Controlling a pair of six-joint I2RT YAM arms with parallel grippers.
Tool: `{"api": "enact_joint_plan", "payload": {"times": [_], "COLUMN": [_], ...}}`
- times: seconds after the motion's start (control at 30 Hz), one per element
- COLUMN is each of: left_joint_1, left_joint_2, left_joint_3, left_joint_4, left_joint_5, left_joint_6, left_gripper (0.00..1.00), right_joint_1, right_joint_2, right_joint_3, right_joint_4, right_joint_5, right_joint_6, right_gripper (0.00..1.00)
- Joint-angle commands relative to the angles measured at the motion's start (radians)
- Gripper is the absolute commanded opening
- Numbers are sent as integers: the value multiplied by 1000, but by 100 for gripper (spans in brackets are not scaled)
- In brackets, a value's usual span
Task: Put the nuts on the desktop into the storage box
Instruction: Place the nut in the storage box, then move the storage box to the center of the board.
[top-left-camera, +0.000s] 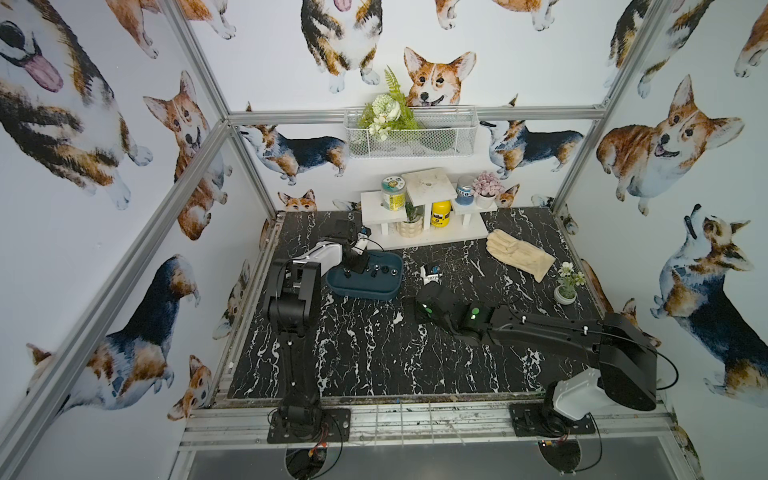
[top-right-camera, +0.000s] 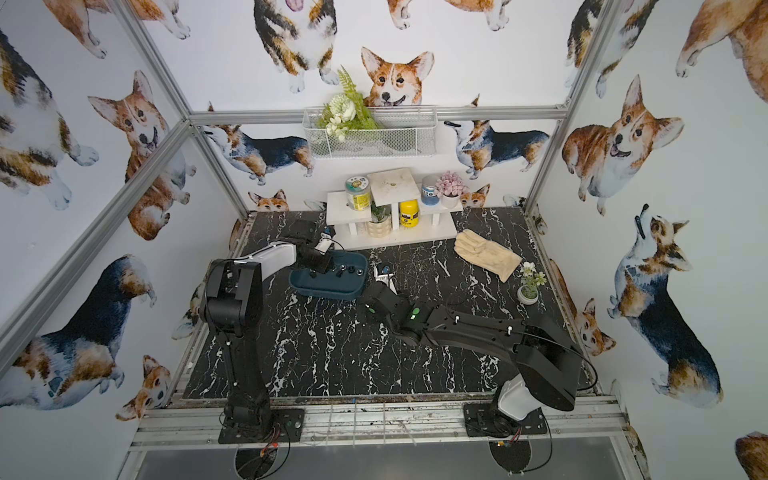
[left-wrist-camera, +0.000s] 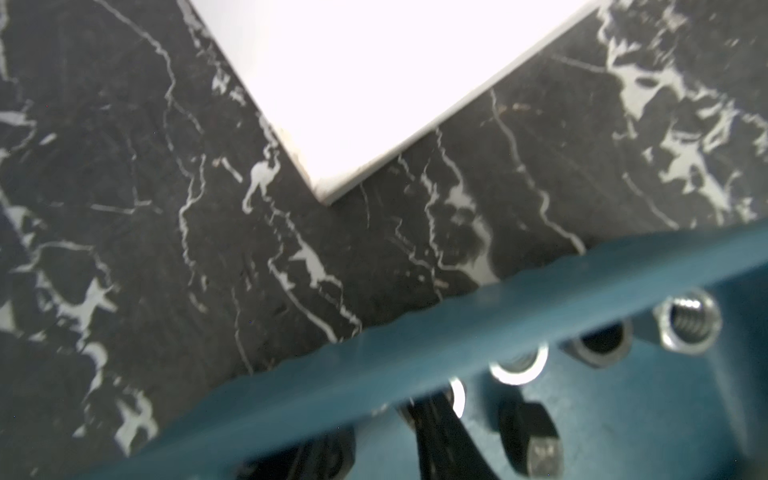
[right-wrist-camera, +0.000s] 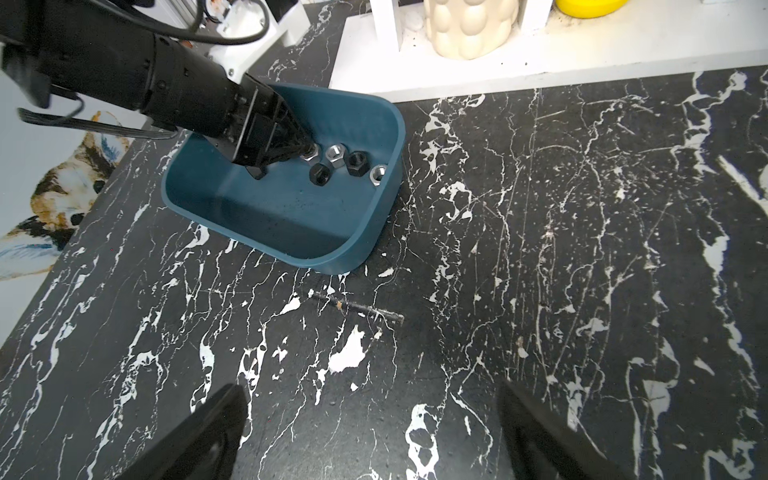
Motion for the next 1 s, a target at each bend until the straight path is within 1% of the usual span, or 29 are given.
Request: {"api": "enact_joint_plan", "payload": {"times": [0.0,0.17,0.33,0.43,0.6,0.73,0.8,0.87,0.97], "left_joint_1": [1,13,54,119,249,357,386,405,414], "left_joint_2": [-47,-152,-284,-376,-511,-576,-601,-630,-659], "left_joint_3": [-27,-65,-92,-137,-228,-303,-340,-377,-410], "left_joint_4": [3,2,-38,-47,-57,-50,-32,-6,12], "left_joint_5": [-13,25,85,133,189,231,212,200,197], "left_joint_6": [-11,-8,7,6,33,43,47,55,55], "left_gripper": [47,55,56,57,63,66,67,67,67], "right_joint_1": [1,-10,-59,-88,-128,-140,-146,-150,-150], "right_joint_2": [53,174,288,367,472,530,547,556,545], "right_joint_3": [61,192,289,359,439,501,508,511,500], "right_joint_4": [-56,-143,-125,-148,-176,-229,-235,-251,-304], "right_joint_5": [39,91,23,14,22,35,18,3,33], "right_joint_6": [41,113,132,157,178,171,168,170,175], "right_gripper": [100,100,97,93,83,70,66,60,54]}}
